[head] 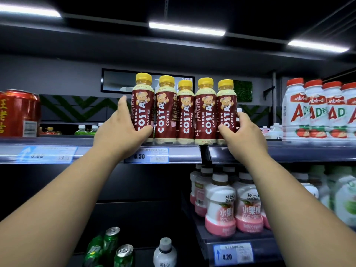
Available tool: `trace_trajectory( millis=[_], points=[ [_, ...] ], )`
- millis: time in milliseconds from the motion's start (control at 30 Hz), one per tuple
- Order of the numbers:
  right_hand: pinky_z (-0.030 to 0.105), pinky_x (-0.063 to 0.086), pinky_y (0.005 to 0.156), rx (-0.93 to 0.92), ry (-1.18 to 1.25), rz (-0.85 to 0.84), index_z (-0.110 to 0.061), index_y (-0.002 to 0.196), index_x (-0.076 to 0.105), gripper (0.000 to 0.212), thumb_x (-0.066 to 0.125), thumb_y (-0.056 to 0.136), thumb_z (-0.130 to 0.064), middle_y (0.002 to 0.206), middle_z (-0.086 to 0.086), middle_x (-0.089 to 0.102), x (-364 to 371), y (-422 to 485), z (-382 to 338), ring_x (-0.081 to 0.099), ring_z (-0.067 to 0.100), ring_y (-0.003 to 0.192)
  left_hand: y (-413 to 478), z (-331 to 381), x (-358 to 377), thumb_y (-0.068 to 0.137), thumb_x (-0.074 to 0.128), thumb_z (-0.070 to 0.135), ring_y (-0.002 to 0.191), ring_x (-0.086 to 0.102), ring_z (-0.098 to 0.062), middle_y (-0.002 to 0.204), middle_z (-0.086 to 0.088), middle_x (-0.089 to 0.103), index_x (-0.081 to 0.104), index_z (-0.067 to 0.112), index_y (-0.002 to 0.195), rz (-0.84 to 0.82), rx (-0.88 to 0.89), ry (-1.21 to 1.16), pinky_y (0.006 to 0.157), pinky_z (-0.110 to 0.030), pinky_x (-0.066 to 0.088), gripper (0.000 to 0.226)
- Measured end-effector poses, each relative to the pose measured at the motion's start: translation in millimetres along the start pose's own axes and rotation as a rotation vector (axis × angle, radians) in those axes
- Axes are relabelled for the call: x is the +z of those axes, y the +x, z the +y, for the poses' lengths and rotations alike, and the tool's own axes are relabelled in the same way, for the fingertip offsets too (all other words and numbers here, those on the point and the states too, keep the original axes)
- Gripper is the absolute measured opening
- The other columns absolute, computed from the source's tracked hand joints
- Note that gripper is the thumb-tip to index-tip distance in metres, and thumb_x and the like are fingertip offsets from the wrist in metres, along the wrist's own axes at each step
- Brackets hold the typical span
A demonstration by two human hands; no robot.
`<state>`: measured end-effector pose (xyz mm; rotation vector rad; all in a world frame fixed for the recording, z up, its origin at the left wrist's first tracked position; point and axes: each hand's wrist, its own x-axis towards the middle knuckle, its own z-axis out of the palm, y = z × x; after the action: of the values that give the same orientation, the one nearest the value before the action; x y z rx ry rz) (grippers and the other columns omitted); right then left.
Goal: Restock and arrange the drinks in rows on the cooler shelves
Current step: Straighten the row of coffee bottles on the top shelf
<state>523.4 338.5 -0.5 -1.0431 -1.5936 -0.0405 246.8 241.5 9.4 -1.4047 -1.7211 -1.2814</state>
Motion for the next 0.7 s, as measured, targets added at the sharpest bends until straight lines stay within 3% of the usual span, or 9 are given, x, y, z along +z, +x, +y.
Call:
trace_trajectory(
  millis=[67, 133, 200, 333, 400, 467, 533, 600, 700],
  points=[
    [0.043, 0.047, 0.086, -0.031, -0.076, 0.019, -0.031, 0.119, 0.044, 0.043, 0.052, 0.085, -0.057, 0.113, 0.0, 0.063, 2.5, -4.2, 2.0, 0.057, 0.027, 0.101, -1.8, 2.0, -1.2, 0.078, 0.062, 0.061, 0.12, 0.054, -0.03, 0.14, -0.007, 0.05, 0.009, 0.026, 0.153, 0.009, 0.009, -0.011, 0.091, -0.049, 0.047, 0.098],
    [0.045, 0.043, 0.101, -0.084, -0.22, 0.024, -0.025, 0.141, 0.034, 0.07, 0.044, 0.084, -0.066, 0.136, 0.002, 0.055, 8.2, -14.3, 7.0, 0.052, 0.027, 0.121, -8.1, 3.5, -2.4, 0.08, 0.061, 0.06, 0.122, 0.05, -0.031, 0.14, -0.011, 0.048, 0.009, 0.022, 0.154, 0.02, 0.04, 0.039, 0.096, -0.049, 0.044, 0.098],
    [0.045, 0.025, 0.119, -0.138, -0.365, 0.006, -0.022, 0.157, 0.016, 0.085, 0.028, 0.088, -0.071, 0.161, 0.004, 0.031, 14.6, -31.5, 13.0, 0.03, 0.024, 0.146, -21.9, 2.6, -1.1, 0.083, 0.053, 0.061, 0.128, 0.045, -0.031, 0.144, -0.013, 0.042, 0.006, 0.015, 0.155, 0.029, 0.098, 0.157, 0.101, -0.048, 0.04, 0.097],
    [0.048, 0.0, 0.123, -0.167, -0.428, -0.038, -0.026, 0.159, 0.01, 0.087, 0.008, 0.085, -0.072, 0.168, 0.007, 0.005, 23.1, -65.8, 18.2, 0.003, 0.024, 0.154, -51.9, -5.7, 4.9, 0.087, 0.014, 0.068, 0.148, 0.022, -0.028, 0.162, -0.014, 0.019, 0.001, 0.008, 0.157, -0.014, 0.161, 0.376, 0.118, -0.045, 0.025, 0.093],
    [0.049, -0.012, 0.121, -0.167, -0.402, -0.089, -0.029, 0.159, 0.007, 0.089, 0.009, 0.083, -0.075, 0.168, 0.007, -0.002, 27.5, -80.0, 14.3, -0.007, 0.025, 0.154, -63.2, -9.4, 5.7, 0.086, 0.003, 0.067, 0.151, 0.013, -0.028, 0.165, -0.014, 0.012, 0.003, 0.011, 0.158, -0.058, 0.19, 0.432, 0.122, -0.045, 0.013, 0.091],
    [0.048, -0.019, 0.118, -0.211, -0.337, -0.105, -0.03, 0.158, 0.013, 0.087, 0.023, 0.084, -0.073, 0.168, 0.007, 0.0, 33.1, -97.0, 6.0, -0.01, 0.026, 0.153, -76.2, -12.3, 2.5, 0.085, 0.008, 0.069, 0.152, 0.012, -0.029, 0.164, -0.012, 0.015, 0.013, 0.014, 0.158, -0.102, 0.239, 0.437, 0.123, -0.045, 0.008, 0.091],
    [0.049, -0.006, 0.123, -0.306, -0.127, -0.06, -0.026, 0.15, 0.041, 0.075, 0.043, 0.083, -0.06, 0.164, 0.01, 0.023, 38.0, -120.0, -5.5, 0.011, 0.029, 0.153, -95.2, -18.5, -2.5, 0.083, 0.028, 0.067, 0.15, 0.022, -0.031, 0.16, -0.013, 0.029, 0.034, 0.016, 0.153, -0.113, 0.349, 0.369, 0.121, -0.046, 0.013, 0.087],
    [0.049, 0.026, 0.118, -0.441, 0.073, -0.003, -0.017, 0.13, 0.063, 0.06, 0.054, 0.079, -0.046, 0.146, 0.012, 0.051, 43.6, -145.6, -16.8, 0.042, 0.032, 0.138, -118.7, -29.3, -8.5, 0.079, 0.049, 0.055, 0.142, 0.038, -0.033, 0.15, -0.013, 0.046, 0.056, 0.016, 0.139, -0.088, 0.499, 0.245, 0.117, -0.049, 0.025, 0.072],
    [0.04, 0.043, 0.106, -0.517, 0.135, -0.182, -0.018, 0.128, 0.065, 0.057, 0.056, 0.079, -0.045, 0.135, 0.004, 0.058, 55.1, -183.3, -28.8, 0.053, 0.024, 0.124, -153.0, -51.8, -17.5, 0.076, 0.064, 0.041, 0.12, 0.058, -0.03, 0.135, -0.009, 0.059, 0.068, 0.017, 0.122, -0.109, 0.595, 0.097, 0.097, -0.043, 0.047, 0.052]
  ],
)
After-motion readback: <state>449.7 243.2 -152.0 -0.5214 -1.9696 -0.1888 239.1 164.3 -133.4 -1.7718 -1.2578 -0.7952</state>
